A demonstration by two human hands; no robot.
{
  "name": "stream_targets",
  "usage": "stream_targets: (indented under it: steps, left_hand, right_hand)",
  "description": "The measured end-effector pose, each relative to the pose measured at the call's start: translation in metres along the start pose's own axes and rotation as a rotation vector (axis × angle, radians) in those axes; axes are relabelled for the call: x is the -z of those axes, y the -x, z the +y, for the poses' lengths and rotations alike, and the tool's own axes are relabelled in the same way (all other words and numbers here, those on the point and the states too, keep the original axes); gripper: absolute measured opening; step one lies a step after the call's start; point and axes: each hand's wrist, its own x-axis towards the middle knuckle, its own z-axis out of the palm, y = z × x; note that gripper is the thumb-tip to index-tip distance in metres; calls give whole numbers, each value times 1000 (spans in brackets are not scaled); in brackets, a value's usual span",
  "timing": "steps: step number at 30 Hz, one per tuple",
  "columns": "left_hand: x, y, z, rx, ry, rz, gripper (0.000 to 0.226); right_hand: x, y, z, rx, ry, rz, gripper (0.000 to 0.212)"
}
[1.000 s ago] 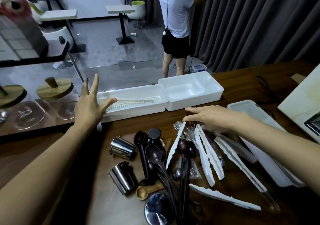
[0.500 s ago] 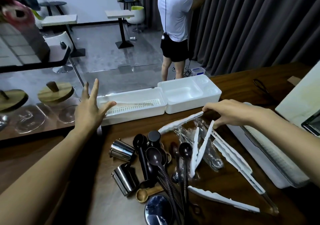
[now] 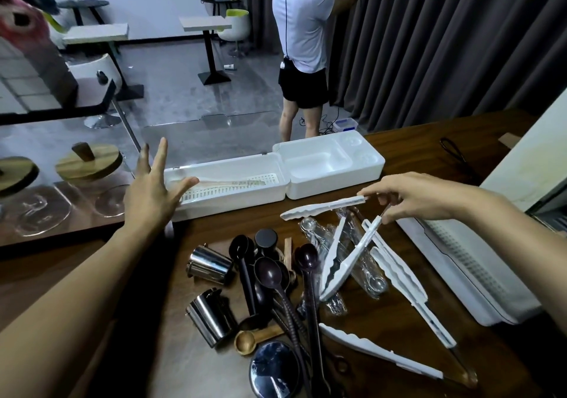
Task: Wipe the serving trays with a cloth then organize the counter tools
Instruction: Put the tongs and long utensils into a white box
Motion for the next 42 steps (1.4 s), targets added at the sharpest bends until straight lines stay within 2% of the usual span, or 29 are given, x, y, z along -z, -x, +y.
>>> stream_targets:
  steps: [2, 7, 9, 14, 18, 25, 31, 36, 39, 42]
  left_hand:
    - [0, 0, 0, 0, -3, 2, 95]
    - [-1, 0, -3, -7, -1, 4, 95]
    - [-1, -1, -4, -11, 6, 5, 96]
    - [-2, -1, -4, -14, -2, 11, 96]
    - [-3, -3, -5, -14, -2, 14, 96]
    - [-5, -4, -10, -13, -14, 19, 99]
    - [-3, -4, -9, -12, -8, 9, 100]
    - [-3, -5, -12, -32, 20, 9, 91]
    - [-4, -4, -13, -37, 15, 15, 85]
    - [-5, -4, -15, -45, 19, 25, 83]
  right_hand:
    - [-5, 3, -7, 2, -47, -37, 67]
    - [-17, 2, -16, -23, -55, -129, 111]
    - [-21, 1, -18, -32, -2, -99, 116]
    - [-29, -5, -17, 24, 60, 15, 92]
    - [-13, 7, -17, 77, -88, 2, 72]
    - [19, 26, -8, 43, -179, -3, 58]
    - [53, 19, -8, 84, -323, 109, 31]
    - [39, -43, -43, 105, -523, 263, 35]
    - [26, -87, -76, 143, -600, 295, 33]
    - [11, -130, -107, 184, -511, 318, 33]
